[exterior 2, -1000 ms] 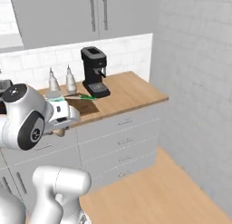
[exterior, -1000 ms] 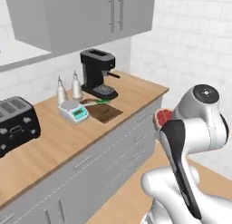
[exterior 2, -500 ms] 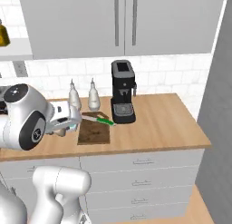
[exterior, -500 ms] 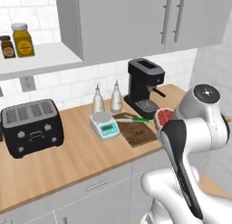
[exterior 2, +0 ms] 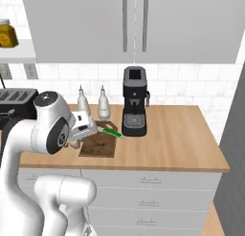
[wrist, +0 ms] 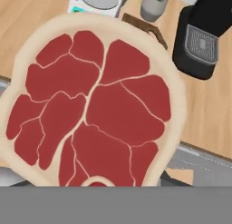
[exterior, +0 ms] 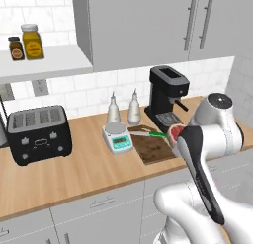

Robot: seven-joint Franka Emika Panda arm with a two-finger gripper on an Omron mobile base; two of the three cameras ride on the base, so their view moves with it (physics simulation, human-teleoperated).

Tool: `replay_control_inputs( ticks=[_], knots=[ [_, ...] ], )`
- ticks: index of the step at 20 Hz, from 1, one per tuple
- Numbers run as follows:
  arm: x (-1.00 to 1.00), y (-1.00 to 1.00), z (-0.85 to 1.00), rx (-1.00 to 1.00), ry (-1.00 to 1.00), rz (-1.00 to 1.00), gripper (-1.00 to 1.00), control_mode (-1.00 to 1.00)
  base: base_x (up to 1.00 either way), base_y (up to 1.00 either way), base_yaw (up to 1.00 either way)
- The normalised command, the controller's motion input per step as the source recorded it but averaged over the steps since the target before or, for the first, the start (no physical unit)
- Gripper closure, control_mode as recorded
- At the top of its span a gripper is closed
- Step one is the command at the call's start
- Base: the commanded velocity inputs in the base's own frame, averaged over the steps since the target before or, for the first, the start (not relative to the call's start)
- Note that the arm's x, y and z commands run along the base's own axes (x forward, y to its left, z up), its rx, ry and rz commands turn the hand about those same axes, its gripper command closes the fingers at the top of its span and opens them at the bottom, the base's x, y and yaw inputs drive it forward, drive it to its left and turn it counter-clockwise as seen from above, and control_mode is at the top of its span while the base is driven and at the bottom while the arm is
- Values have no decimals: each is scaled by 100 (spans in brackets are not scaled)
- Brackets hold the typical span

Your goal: Pick up the knife from the drawer and place it on the cutting board. Then place the meat from the plate to the cutting board.

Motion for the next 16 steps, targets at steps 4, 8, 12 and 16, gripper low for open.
replay_control_inputs(
  ticks=[4, 8, 12, 16],
  knots=[
    [74, -5, -48, -2, 30, 13, 100, -100, 0, 0, 0],
    [57, 8, -41, -1, 4, 2, 100, -100, 0, 0, 0],
    [66, 10, -68, 0, 0, 0, 100, -100, 0, 0, 0],
    [76, 0, -64, 0, 0, 0, 100, -100, 0, 0, 0]
  ],
)
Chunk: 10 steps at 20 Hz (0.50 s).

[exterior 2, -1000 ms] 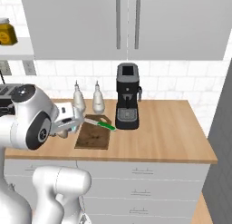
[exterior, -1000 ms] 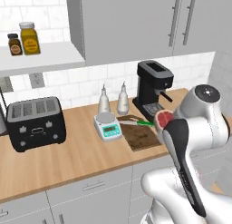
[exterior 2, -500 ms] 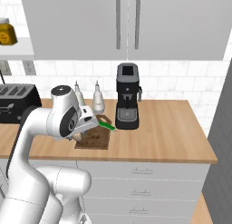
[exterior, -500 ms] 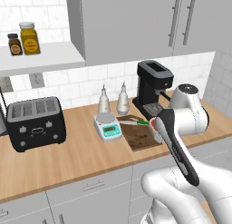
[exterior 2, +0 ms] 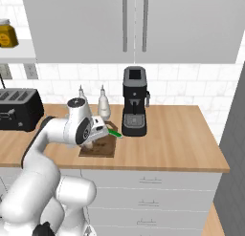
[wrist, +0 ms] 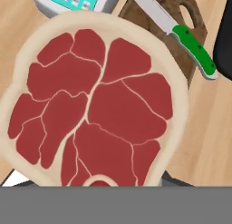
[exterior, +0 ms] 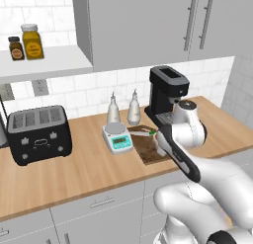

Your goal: Pick up the knife from the drawer and place it on the cutting board. Then place the meat from the plate to the cutting board.

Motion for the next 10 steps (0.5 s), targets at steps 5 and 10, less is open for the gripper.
replay_control_inputs(
  ticks=[5, 10],
  knots=[
    [57, -2, -47, 0, 0, 0, 100, -100, 0, 0, 0],
    [26, -1, -21, 0, 0, 0, 100, -100, 0, 0, 0]
  ],
)
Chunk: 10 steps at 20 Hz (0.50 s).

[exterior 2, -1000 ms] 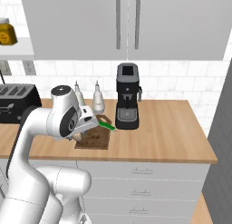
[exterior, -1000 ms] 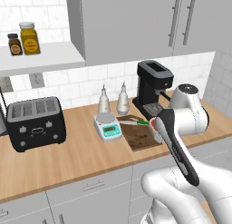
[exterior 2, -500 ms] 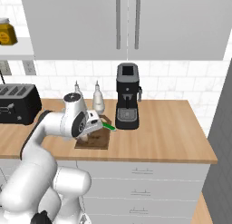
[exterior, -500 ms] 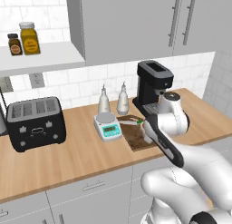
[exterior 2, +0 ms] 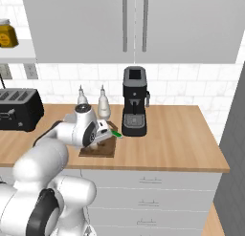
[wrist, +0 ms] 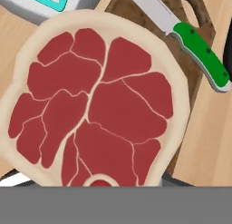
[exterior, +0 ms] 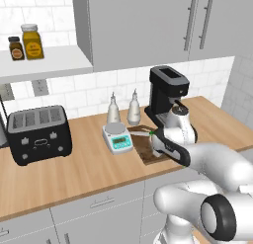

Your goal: Pick up the knife from the drawer and place it on the cutting board. Then place the meat from the plate to the cutting board.

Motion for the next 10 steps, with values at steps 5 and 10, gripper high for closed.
replay_control_inputs(
  ticks=[5, 10],
  knots=[
    [39, 0, -12, 0, 1, 0, 100, -100, 0, 0, 0],
    [15, 0, -33, 0, 0, 0, 100, -100, 0, 0, 0]
  ],
)
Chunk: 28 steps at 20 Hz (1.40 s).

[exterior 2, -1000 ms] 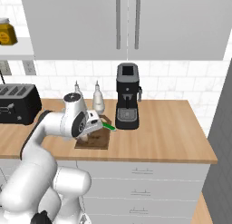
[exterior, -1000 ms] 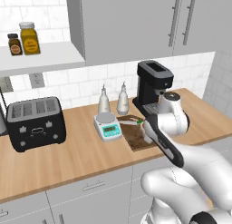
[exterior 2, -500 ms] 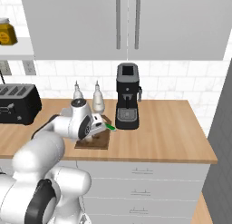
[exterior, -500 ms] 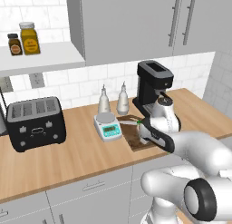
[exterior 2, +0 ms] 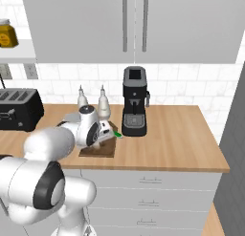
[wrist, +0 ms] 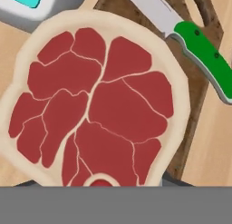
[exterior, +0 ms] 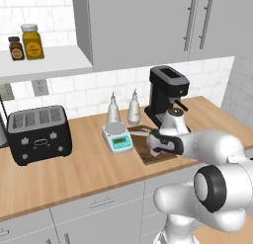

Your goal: Pick up the knife from the drawer and place it on the cutting board. Then place the meat from the plate to the cutting board.

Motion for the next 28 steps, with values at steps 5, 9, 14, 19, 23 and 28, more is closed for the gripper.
replay_control_inputs(
  ticks=[5, 9, 14, 19, 23, 28],
  knots=[
    [28, 0, -39, 0, 2, 0, 100, -100, 0, 0, 0],
    [51, 0, -39, 0, 5, 0, 100, -100, 0, 0, 0],
    [54, 1, -30, 0, 7, 0, 100, -100, 0, 0, 0],
    [20, 9, -33, 0, 3, 0, -100, -100, 0, 0, 0],
    [-7, 22, -13, 0, 0, 0, -100, -100, 0, 0, 0],
    [-32, 21, 1, -3, -5, 0, -100, -100, 0, 0, 0]
  ],
)
